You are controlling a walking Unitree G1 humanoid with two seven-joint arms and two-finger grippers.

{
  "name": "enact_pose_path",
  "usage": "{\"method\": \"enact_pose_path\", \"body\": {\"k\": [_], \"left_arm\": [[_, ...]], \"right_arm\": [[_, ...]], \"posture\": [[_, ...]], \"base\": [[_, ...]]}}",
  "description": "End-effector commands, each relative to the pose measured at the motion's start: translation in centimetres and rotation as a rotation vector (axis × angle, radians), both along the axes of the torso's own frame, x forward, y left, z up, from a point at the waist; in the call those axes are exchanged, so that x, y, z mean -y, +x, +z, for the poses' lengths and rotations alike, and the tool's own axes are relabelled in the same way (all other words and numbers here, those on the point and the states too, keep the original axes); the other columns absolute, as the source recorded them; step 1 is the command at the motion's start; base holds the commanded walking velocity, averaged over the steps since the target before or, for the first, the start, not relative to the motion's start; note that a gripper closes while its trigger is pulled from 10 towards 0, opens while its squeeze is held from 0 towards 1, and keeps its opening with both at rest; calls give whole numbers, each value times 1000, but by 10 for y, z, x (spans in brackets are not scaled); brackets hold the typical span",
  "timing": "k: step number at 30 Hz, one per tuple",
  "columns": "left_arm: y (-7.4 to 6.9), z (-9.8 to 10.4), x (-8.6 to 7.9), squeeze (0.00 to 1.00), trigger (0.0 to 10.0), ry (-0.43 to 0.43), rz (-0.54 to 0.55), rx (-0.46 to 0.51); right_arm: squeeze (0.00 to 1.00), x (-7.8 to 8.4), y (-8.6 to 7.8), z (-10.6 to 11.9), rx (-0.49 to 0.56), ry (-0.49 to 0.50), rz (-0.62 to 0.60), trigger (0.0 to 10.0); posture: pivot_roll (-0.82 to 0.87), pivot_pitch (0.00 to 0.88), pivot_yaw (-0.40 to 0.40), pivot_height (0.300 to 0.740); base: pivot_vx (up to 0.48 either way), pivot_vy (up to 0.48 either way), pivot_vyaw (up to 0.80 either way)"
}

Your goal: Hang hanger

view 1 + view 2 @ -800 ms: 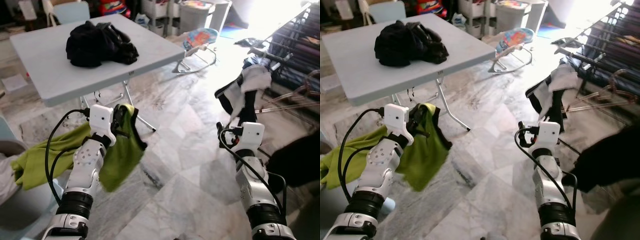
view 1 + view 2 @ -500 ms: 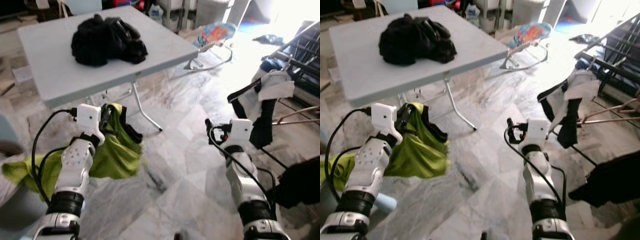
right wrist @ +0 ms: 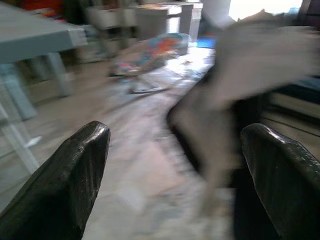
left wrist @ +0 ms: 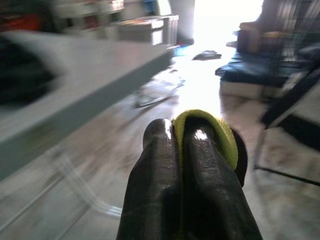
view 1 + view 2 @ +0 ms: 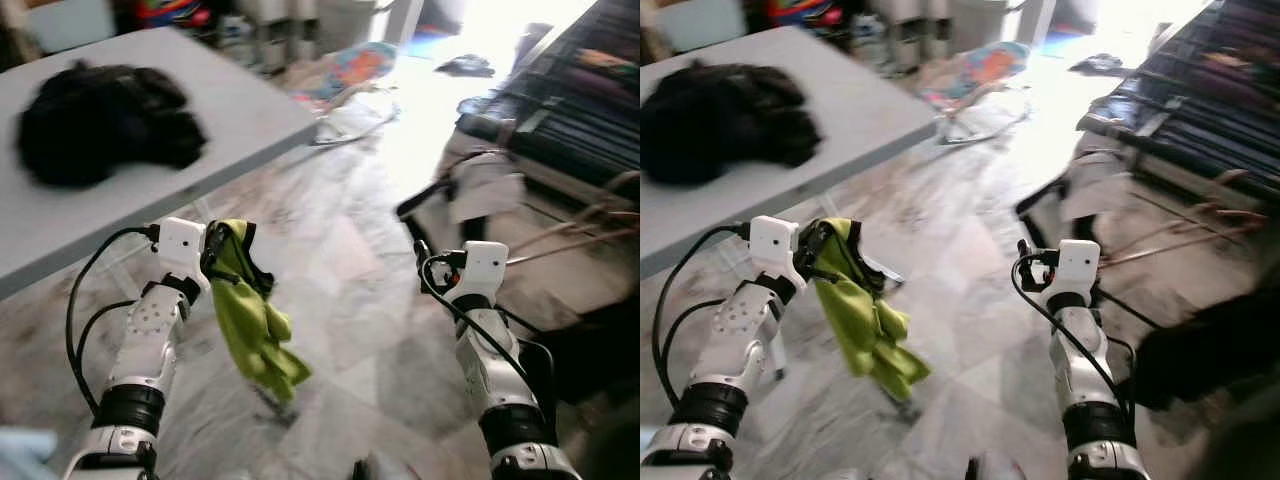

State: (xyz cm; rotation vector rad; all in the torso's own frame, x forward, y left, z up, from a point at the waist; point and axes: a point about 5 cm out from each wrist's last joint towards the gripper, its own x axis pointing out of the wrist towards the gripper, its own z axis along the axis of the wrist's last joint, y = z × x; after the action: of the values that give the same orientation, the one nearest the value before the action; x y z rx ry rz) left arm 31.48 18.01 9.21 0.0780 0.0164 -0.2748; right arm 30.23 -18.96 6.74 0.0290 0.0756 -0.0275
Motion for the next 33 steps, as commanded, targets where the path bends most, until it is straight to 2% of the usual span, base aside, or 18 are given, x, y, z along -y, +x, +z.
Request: {"method": "enact_pose_path", "body": {"k": [1,6,15,26,33], "left_arm": [[4,3,13,0,10000,-4,-47,7],[4,-1,8,0,10000,23,-69,-30],[5,0,6,0,10000,45,-83,-29],[-6,-17,4,0,10000,72,-84,-73],[-5,-13,9,0,10000,88,-112,-48]], "right_arm": [[0,11,-2,1,-6,-9,-35,10000],[0,11,-2,0,-9,-9,-36,10000],[0,10,-4,-1,-14,-11,-37,10000],[0,11,-10,-8,-34,-14,-47,10000],[0,8,-3,0,-3,-15,-45,10000]], "posture": [[-77,0,-35,740],[-78,0,-34,740],[-76,0,-34,740],[-78,0,-27,740],[-82,0,-24,740]], "base": [[330,349,-800],[167,409,-800],[0,465,-800],[0,424,-800],[0,0,-232]]}}
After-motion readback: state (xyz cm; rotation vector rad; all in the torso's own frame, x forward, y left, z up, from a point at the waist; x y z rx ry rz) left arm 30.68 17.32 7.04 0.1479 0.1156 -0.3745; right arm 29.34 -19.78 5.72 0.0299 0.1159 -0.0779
